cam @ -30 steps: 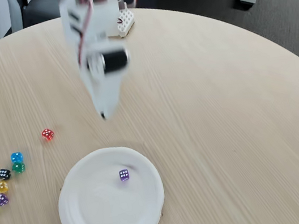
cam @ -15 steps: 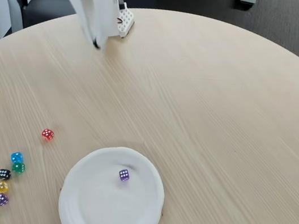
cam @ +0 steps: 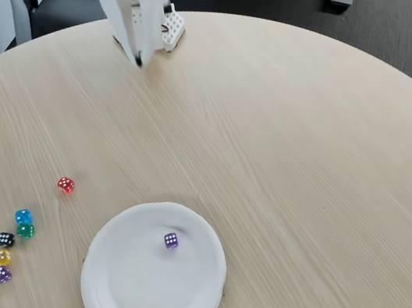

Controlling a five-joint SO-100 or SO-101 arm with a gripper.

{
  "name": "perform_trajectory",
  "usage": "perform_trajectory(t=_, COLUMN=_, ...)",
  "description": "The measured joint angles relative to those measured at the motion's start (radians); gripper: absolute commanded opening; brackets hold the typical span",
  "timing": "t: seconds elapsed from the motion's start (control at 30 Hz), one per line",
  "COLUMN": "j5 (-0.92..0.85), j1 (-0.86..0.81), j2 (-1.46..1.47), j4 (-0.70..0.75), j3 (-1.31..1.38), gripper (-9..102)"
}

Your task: Pick a purple dice and put it in the plate.

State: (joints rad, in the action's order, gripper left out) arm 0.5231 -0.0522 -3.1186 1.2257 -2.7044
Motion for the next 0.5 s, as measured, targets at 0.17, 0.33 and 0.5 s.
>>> perform_trajectory(t=0.17, j5=-0.212, j1=-0.005, j2=0.005, j4=0.0, j3=-0.167, gripper=1)
perform_trajectory(t=0.33, j5=-0.313, j1=-0.002, j2=0.0, j4=0.0, j3=-0.282, gripper=3)
perform_trajectory(t=0.5, j5=-0.325, j1=0.0, j2=-0.002, j4=0.0, j3=-0.295, gripper=2)
